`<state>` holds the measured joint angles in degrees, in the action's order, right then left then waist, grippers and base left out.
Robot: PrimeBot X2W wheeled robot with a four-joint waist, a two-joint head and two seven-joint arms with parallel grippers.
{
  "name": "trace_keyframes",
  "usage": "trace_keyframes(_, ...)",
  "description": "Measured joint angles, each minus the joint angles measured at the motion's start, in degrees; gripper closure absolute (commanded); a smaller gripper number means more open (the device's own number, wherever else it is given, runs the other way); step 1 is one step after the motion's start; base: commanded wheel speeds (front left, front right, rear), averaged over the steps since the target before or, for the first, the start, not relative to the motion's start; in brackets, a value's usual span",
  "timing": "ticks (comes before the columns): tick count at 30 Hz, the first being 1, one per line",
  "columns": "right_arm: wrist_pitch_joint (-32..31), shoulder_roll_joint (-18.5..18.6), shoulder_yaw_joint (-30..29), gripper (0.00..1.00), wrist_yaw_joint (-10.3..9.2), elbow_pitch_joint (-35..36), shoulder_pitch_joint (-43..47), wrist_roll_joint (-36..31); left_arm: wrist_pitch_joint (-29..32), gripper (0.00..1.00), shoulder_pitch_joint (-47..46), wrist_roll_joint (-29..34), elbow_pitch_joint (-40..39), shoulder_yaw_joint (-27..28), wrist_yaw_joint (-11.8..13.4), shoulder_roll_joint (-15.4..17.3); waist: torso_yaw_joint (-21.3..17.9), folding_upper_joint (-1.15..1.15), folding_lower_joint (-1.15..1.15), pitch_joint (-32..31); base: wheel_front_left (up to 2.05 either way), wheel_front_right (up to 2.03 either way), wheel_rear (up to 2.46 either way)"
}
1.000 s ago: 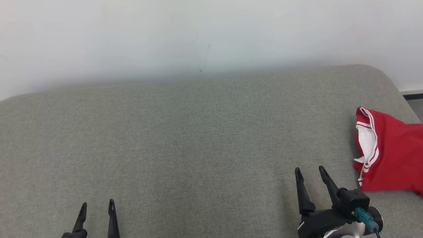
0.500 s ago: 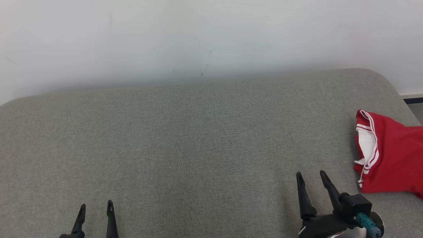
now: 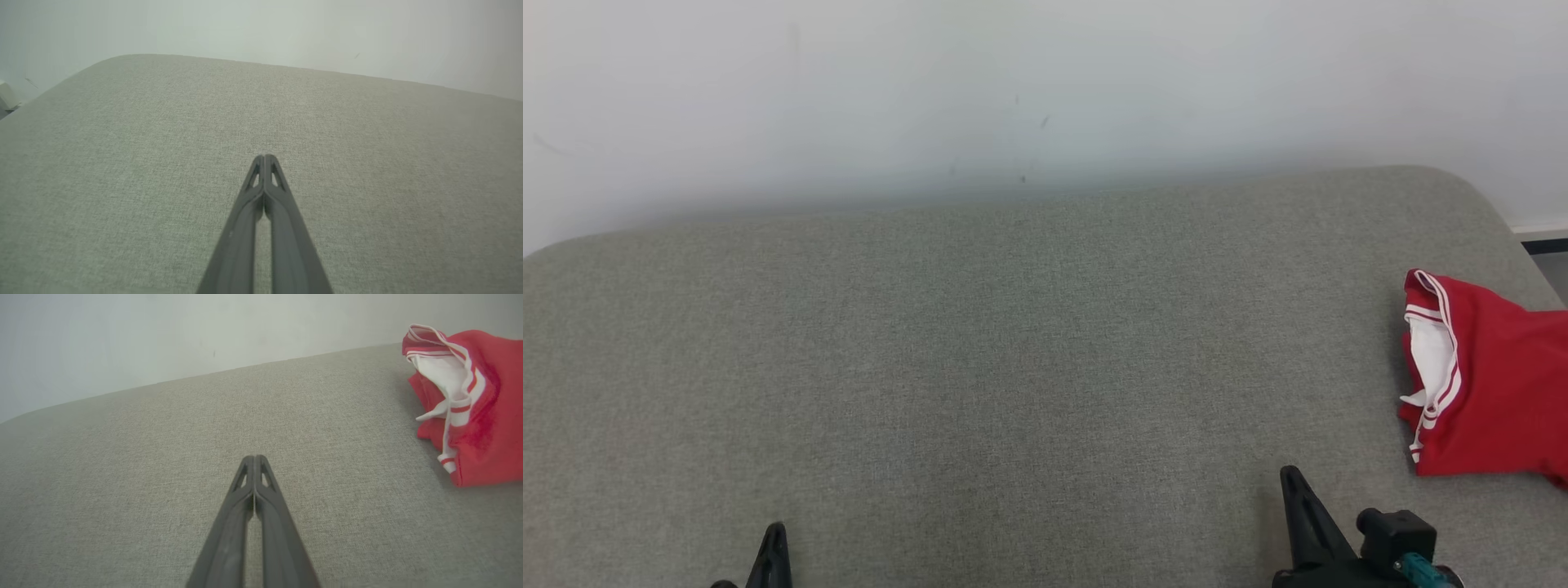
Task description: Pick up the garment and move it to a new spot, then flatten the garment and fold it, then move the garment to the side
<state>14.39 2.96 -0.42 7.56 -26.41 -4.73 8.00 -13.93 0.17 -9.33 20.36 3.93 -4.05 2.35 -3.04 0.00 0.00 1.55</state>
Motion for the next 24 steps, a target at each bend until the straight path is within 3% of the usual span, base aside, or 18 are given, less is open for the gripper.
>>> trace_keyframes(24, -5.9, 0.0, -1.6, 1.0, 0.0, 3.5, 0.0, 24.3, 5.8, 1.0, -0.7, -23.6, -1.5, 0.5, -1.0, 0.0, 0.6, 0.0, 0.0, -0.3, 0.0, 0.0, 0.0)
